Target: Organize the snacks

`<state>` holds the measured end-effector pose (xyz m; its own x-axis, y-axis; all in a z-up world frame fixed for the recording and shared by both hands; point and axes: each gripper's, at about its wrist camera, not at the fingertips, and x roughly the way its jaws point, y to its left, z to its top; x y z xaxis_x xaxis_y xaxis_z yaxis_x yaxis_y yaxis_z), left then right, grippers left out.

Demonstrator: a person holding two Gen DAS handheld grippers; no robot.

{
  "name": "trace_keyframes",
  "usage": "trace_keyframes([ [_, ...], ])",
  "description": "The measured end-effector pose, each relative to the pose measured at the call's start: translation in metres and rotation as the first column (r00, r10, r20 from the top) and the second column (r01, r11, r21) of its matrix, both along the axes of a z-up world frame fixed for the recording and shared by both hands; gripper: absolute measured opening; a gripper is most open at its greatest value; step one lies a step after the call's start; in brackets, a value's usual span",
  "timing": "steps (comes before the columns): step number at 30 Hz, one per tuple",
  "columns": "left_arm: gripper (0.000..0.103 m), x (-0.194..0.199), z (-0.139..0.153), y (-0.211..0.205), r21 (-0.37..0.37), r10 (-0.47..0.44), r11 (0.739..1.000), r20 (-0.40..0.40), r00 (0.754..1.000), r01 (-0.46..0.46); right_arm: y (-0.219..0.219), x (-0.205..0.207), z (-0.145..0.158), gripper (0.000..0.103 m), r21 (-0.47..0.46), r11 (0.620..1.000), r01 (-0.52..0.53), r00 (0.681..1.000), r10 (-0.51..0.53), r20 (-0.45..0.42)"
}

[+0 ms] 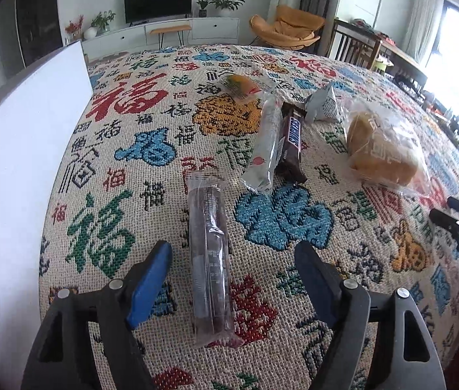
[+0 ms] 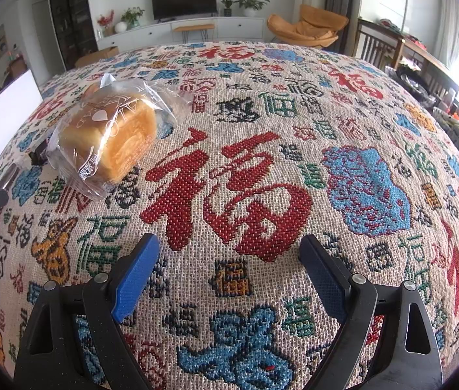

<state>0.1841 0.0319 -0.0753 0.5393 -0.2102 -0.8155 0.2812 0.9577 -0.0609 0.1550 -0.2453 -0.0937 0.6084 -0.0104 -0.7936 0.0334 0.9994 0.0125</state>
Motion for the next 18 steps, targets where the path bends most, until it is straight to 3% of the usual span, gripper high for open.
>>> trace_keyframes([
  [3,0.087,-0.0025,-0.0049,-0.0047,0.049,0.009,0.999,0.038,0.999,-0.011,-0.0001,0.0,0.0,0.091,0.0,1.0,0.0,1.0,0.0,0.0],
  [10,0.103,0.0029,-0.0105,-0.0033,0.063,0.028,0.998,0.016,0.999,-0.029,-0.0001,0.0,0.0001,0.091,0.0,1.0,0.0,1.0,0.0,-0.001],
  [18,0.103,0.0039,-0.0113,-0.0016,0.056,0.03,0.998,0.014,0.999,-0.031,0.0,0.0002,0.0003,0.092,0.0,1.0,0.0,1.0,0.0,-0.001],
])
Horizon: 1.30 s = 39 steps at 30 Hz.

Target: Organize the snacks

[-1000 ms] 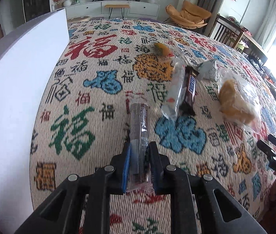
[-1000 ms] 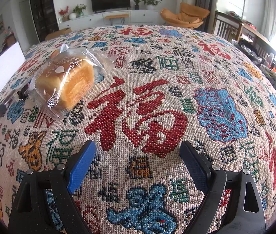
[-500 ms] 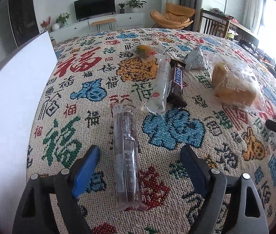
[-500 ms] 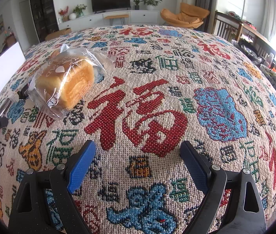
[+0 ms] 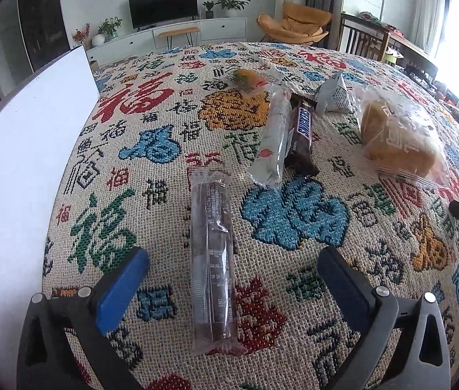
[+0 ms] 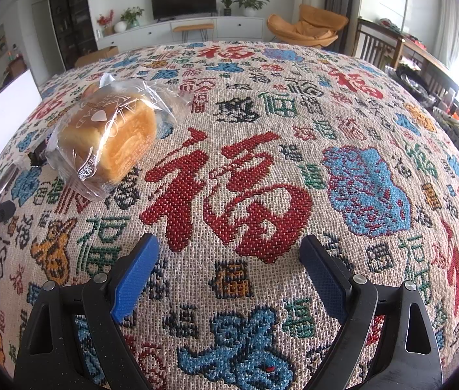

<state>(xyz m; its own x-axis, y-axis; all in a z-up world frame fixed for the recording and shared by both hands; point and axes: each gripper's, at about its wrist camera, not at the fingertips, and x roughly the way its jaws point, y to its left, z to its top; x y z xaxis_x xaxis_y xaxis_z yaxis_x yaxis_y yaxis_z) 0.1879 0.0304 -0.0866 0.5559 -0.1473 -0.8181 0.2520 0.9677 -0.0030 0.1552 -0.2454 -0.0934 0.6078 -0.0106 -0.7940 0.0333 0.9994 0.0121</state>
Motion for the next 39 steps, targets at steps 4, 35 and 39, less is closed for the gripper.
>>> trace_keyframes([
  [4,0.103,0.0,0.0,0.0,0.0,0.0,1.0,0.0,1.0,0.0,0.0,0.0,0.0,0.092,0.0,1.0,0.0,1.0,0.0,0.0],
  [35,0.103,-0.001,0.0,0.0,-0.001,0.0,1.0,0.0,1.0,0.0,0.042,0.038,0.072,0.091,0.295,0.954,0.057,0.992,-0.087,0.091],
  [39,0.103,0.0,-0.001,0.0,-0.001,0.0,1.0,0.0,1.0,0.0,0.096,0.097,0.048,0.091,0.11,0.982,0.156,0.987,-0.152,-0.044],
])
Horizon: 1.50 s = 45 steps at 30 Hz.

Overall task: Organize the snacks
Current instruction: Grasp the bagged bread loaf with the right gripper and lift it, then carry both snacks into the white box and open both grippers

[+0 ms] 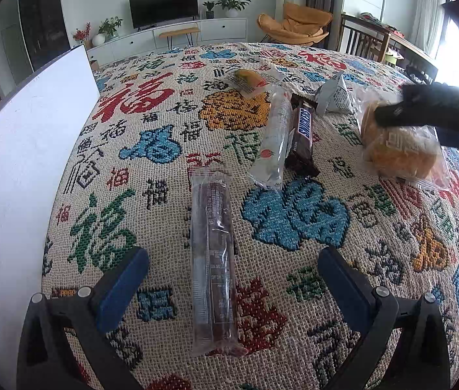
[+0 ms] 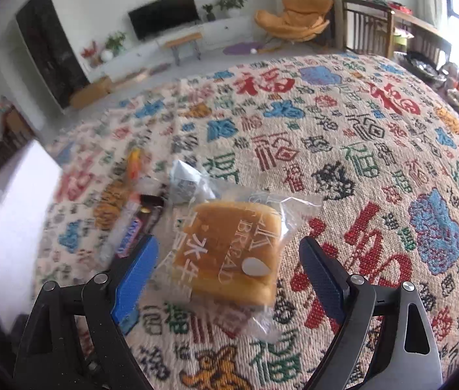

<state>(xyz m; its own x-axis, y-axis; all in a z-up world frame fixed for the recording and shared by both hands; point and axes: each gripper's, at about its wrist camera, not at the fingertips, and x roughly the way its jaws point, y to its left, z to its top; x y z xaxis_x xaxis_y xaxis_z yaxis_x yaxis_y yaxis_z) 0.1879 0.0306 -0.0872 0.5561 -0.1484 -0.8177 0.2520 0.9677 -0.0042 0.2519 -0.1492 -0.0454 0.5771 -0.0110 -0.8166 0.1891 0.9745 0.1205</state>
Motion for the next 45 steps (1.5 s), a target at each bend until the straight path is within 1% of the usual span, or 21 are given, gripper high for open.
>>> trace_keyframes([
  [1,0.103,-0.001,0.0,-0.001,0.0,0.0,1.0,0.0,1.0,0.0,0.011,0.012,-0.016,0.091,-0.065,0.998,0.024,0.998,-0.028,-0.06],
  [2,0.103,-0.001,0.0,-0.001,0.0,0.0,1.0,0.0,1.0,0.0,0.014,0.019,-0.031,0.091,-0.079,0.996,0.033,0.994,-0.041,-0.104],
  [3,0.103,0.0,0.0,0.0,0.0,0.0,1.0,-0.001,1.0,0.0,0.016,0.023,-0.047,0.096,-0.077,0.996,0.044,0.988,-0.055,-0.143],
  [4,0.103,-0.001,0.0,0.0,-0.001,0.0,1.0,0.0,1.0,0.0,0.015,0.018,-0.046,0.095,-0.102,0.992,0.069,0.996,-0.074,-0.054],
  [6,0.103,0.0,0.0,0.0,-0.001,0.0,1.0,0.0,1.0,0.0,0.008,0.012,-0.053,0.095,-0.081,0.994,0.078,0.997,-0.079,-0.002],
  [8,0.103,0.0,0.0,0.0,-0.002,0.0,1.0,0.0,1.0,0.0,-0.003,0.004,-0.053,0.091,-0.021,0.999,0.05,0.998,-0.049,0.041],
  [9,0.103,0.0,0.0,0.001,-0.002,0.0,1.0,0.0,1.0,0.0,-0.01,-0.001,-0.052,0.085,0.021,0.999,0.035,0.997,-0.036,0.069],
  [10,0.103,0.0,0.0,0.001,-0.004,0.0,1.0,0.0,1.0,0.0,-0.018,-0.007,-0.052,0.076,0.057,0.998,0.01,0.996,-0.015,0.09],
  [12,0.103,0.0,0.0,0.002,-0.013,-0.009,1.0,-0.003,1.0,0.009,-0.029,-0.018,-0.049,0.075,0.07,0.997,-0.034,0.995,0.027,0.099],
  [15,0.102,-0.002,0.003,0.006,-0.039,-0.049,0.998,-0.037,0.998,0.048,-0.052,-0.053,-0.044,0.075,0.155,0.984,-0.083,0.989,0.063,0.13],
  [16,0.098,-0.004,0.004,0.008,-0.051,-0.049,0.998,-0.044,0.998,0.047,-0.058,-0.068,-0.042,0.075,0.172,0.98,-0.099,0.986,0.074,0.147],
  [18,0.078,-0.011,0.01,0.011,-0.052,-0.039,0.998,-0.041,0.998,0.037,-0.065,-0.095,-0.037,0.075,0.177,0.977,-0.121,0.979,0.088,0.186],
  [20,0.02,-0.016,0.015,0.014,-0.059,-0.03,0.998,-0.03,0.999,0.028,-0.067,-0.115,-0.034,0.075,0.159,0.98,-0.122,0.974,0.087,0.209],
  [21,0.018,-0.017,0.017,0.018,-0.093,-0.026,0.995,-0.038,0.999,0.022,-0.067,-0.118,-0.034,0.075,0.155,0.981,-0.119,0.973,0.084,0.213],
  [26,0.017,-0.042,0.038,0.04,-0.273,0.026,0.962,0.002,1.0,-0.024,-0.052,-0.12,-0.031,0.075,0.139,0.98,-0.145,0.972,0.114,0.206],
  [30,0.017,-0.074,0.073,0.058,-0.443,0.059,0.896,0.052,0.997,-0.03,-0.034,-0.13,-0.003,0.075,0.129,0.971,-0.202,0.953,0.165,0.253],
  [34,0.017,-0.097,0.112,0.076,-0.523,0.104,0.852,0.127,0.986,-0.022,0.004,-0.136,0.036,0.075,0.098,0.945,-0.311,0.903,0.262,0.341],
  [36,0.017,-0.107,0.13,0.093,-0.573,0.141,0.819,0.159,0.977,-0.025,0.022,-0.136,0.057,0.075,0.113,0.924,-0.365,0.876,0.3,0.379],
  [39,0.017,-0.122,0.16,0.124,-0.622,0.213,0.782,0.216,0.953,-0.034,0.048,-0.135,0.084,0.075,0.102,0.896,-0.432,0.838,0.358,0.411],
  [42,0.017,-0.138,0.188,0.163,-0.613,0.311,0.786,0.282,0.908,-0.079,0.084,-0.132,0.109,0.075,0.076,0.856,-0.512,0.791,0.435,0.431],
  [45,0.017,-0.149,0.203,0.212,-0.579,0.441,0.79,0.307,0.843,-0.202,0.134,-0.129,0.133,0.075,0.05,0.792,-0.609,0.721,0.526,0.451],
])
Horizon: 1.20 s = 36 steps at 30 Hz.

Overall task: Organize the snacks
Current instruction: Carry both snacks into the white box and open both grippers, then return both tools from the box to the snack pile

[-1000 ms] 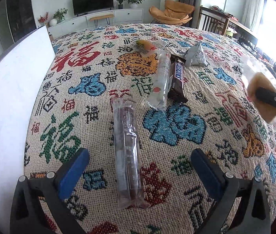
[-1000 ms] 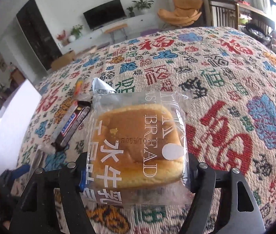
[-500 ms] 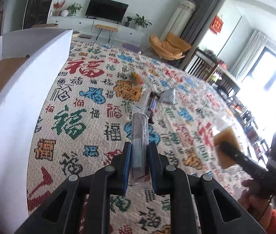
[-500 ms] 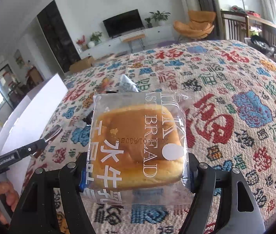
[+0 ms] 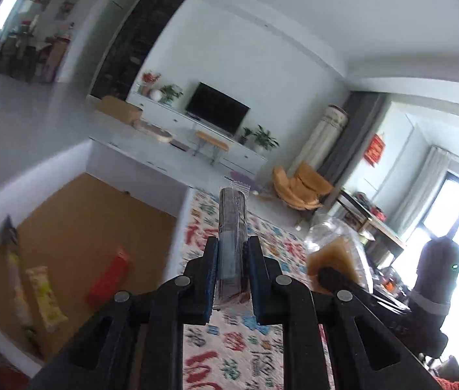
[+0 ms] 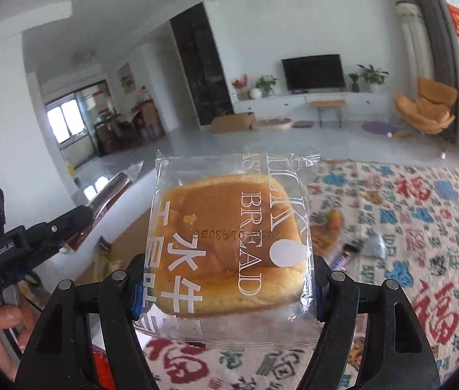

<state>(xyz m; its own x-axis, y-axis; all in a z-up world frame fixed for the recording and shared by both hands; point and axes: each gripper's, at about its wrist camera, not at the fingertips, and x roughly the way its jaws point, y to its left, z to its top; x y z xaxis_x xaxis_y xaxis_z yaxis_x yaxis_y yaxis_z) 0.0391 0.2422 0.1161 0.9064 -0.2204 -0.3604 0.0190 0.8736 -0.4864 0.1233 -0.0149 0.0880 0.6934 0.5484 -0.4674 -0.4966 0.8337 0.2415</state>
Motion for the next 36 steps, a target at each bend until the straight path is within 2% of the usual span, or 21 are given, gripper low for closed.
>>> trace_keyframes([
  [2,0.018,-0.006,-0.001,0.027,0.03,0.114,0.993,-0.025,0.993,-0.113,0.035,0.002,0.013,0.075,0.014,0.996,-0.085,0.996,0.085,0.007],
  [3,0.022,-0.01,-0.003,0.04,0.066,0.202,0.978,-0.042,0.979,-0.199,0.055,0.005,0.018,0.075,0.019,0.991,-0.13,0.992,0.13,0.002],
  [4,0.043,-0.012,-0.006,0.049,0.105,0.271,0.959,-0.059,0.961,-0.264,0.078,0.007,0.023,0.078,0.025,0.984,-0.179,0.984,0.179,-0.009],
  [5,0.08,-0.014,-0.011,0.059,0.151,0.347,0.931,-0.082,0.934,-0.332,0.098,0.01,0.024,0.078,0.027,0.974,-0.226,0.974,0.227,-0.024],
  [6,0.094,-0.016,-0.017,0.067,0.187,0.404,0.905,-0.102,0.909,-0.381,0.119,0.015,0.021,0.086,0.017,0.96,-0.278,0.959,0.279,-0.058],
  [7,0.101,-0.019,-0.022,0.075,0.21,0.444,0.885,-0.109,0.889,-0.416,0.144,0.022,0.015,0.088,-0.009,0.939,-0.345,0.931,0.341,-0.129],
  [9,0.101,-0.027,-0.03,0.085,0.227,0.478,0.867,-0.123,0.87,-0.444,0.173,0.033,-0.002,0.088,-0.043,0.914,-0.402,0.888,0.378,-0.261],
  [10,0.101,-0.029,-0.033,0.088,0.226,0.481,0.866,-0.128,0.868,-0.446,0.176,0.034,-0.008,0.088,-0.026,0.911,-0.412,0.877,0.389,-0.283],
  [12,0.101,-0.032,-0.038,0.091,0.227,0.487,0.863,-0.131,0.864,-0.452,0.168,0.03,-0.014,0.088,0.004,0.912,-0.41,0.877,0.395,-0.274],
  [14,0.101,-0.029,-0.04,0.088,0.22,0.477,0.869,-0.134,0.869,-0.443,0.153,0.029,-0.019,0.088,0.013,0.923,-0.384,0.89,0.374,-0.26],
  [17,0.101,-0.02,-0.037,0.067,0.197,0.405,0.905,-0.132,0.905,-0.377,0.116,0.032,-0.034,0.088,0.005,0.949,-0.316,0.919,0.307,-0.249],
  [19,0.101,-0.014,-0.036,0.043,0.196,0.335,0.931,-0.128,0.934,-0.307,0.079,0.039,-0.053,0.088,-0.037,0.968,-0.246,0.942,0.23,-0.244],
  [21,0.101,-0.002,-0.035,0.007,0.21,0.23,0.957,-0.13,0.965,-0.2,0.039,0.047,-0.084,0.088,-0.148,0.979,-0.144,0.963,0.104,-0.25],
  [24,0.101,0.012,-0.038,-0.053,0.239,0.057,0.971,-0.154,0.986,-0.019,-0.02,0.059,-0.127,0.088,-0.343,0.939,0.006,0.965,-0.095,-0.243],
  [27,0.102,0.028,-0.049,-0.124,0.292,-0.115,0.94,-0.212,0.971,0.175,-0.09,0.06,-0.154,0.088,-0.431,0.892,0.135,0.937,-0.256,-0.236],
  [31,0.102,0.045,-0.092,-0.196,0.277,-0.288,0.882,-0.322,0.902,0.381,-0.152,0.053,-0.169,0.088,-0.478,0.839,0.26,0.895,-0.395,-0.206],
  [32,0.102,0.052,-0.108,-0.206,0.279,-0.3,0.87,-0.354,0.886,0.406,-0.164,0.05,-0.171,0.088,-0.473,0.834,0.283,0.887,-0.416,-0.202],
  [34,0.102,0.064,-0.138,-0.223,0.292,-0.308,0.846,-0.416,0.856,0.446,-0.178,0.045,-0.175,0.088,-0.416,0.856,0.307,0.879,-0.423,-0.22],
  [36,0.102,0.08,-0.163,-0.226,0.314,-0.286,0.834,-0.458,0.842,0.454,-0.186,0.05,-0.176,0.088,-0.396,0.852,0.341,0.861,-0.453,-0.232],
])
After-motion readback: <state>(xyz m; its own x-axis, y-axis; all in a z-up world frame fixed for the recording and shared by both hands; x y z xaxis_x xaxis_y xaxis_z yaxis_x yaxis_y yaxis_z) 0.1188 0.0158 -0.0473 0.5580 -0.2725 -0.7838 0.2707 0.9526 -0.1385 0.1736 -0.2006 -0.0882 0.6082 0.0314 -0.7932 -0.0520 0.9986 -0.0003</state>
